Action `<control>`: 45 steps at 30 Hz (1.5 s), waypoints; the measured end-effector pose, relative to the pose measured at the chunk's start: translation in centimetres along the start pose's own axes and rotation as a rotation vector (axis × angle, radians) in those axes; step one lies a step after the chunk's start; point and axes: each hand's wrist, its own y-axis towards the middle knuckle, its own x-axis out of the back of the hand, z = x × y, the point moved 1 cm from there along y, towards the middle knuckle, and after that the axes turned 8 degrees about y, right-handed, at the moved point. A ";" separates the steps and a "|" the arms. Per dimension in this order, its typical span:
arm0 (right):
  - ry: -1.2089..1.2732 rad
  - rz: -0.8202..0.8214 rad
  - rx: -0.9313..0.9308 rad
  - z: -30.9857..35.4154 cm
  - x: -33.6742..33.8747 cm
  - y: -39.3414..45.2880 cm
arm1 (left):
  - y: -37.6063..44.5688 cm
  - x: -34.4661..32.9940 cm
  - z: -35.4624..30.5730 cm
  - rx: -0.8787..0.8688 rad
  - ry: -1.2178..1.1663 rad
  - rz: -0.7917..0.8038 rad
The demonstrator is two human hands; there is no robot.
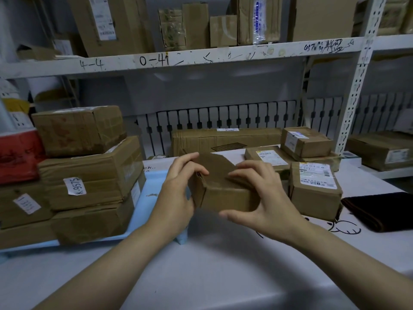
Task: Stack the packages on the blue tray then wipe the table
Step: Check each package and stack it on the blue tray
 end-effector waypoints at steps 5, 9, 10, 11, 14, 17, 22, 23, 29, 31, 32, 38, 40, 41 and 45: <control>-0.046 0.051 0.014 -0.1 -0.2 -0.2 | -0.2 0.1 0.4 -0.135 0.069 0.021; -0.083 0.042 0.087 0.2 -0.8 -0.1 | -0.3 0.0 1.0 -0.180 0.102 0.036; -0.084 0.041 0.096 0.3 -0.9 -0.2 | -0.3 -0.1 1.1 -0.187 0.113 0.042; -0.078 0.041 0.098 0.4 -1.1 -0.3 | -0.4 -0.2 1.2 -0.194 0.123 0.049; -0.044 0.042 0.098 0.9 -1.8 -0.5 | -0.3 -0.5 1.1 -0.213 0.141 0.059; -0.073 0.022 0.127 1.6 -2.4 -0.6 | -0.1 -0.6 0.4 -0.226 0.177 0.071; -0.032 -0.084 0.089 2.1 -2.4 -0.3 | 0.4 -0.8 -0.6 -0.139 0.164 0.038; 0.032 -0.137 0.023 2.1 -2.3 -0.2 | 0.4 -0.9 -0.8 -0.069 0.122 0.046; 0.474 -0.406 -0.376 1.0 -0.8 0.5 | -0.5 -2.3 -0.6 0.533 -0.133 0.177; 0.650 -0.503 -0.542 0.1 -0.4 0.7 | -0.6 -2.6 -0.4 0.733 -0.237 0.231; 0.730 -0.544 -0.624 -0.4 -0.2 0.7 | -0.7 -2.6 -0.6 0.806 -0.283 0.242; 1.201 -0.668 -0.891 -1.3 -0.3 1.1 | -0.1 -3.0 -1.4 1.072 -0.709 0.256; 1.292 -0.674 -0.896 -1.4 -0.6 1.2 | 0.1 -3.2 -2.1 1.096 -0.901 0.244; 1.309 -0.666 -0.892 -1.4 -0.8 1.2 | 0.1 -3.3 -2.4 1.099 -0.975 0.243; 1.273 -0.551 -0.888 -1.3 -0.5 1.0 | 0.4 -3.0 -2.9 1.069 -1.077 0.241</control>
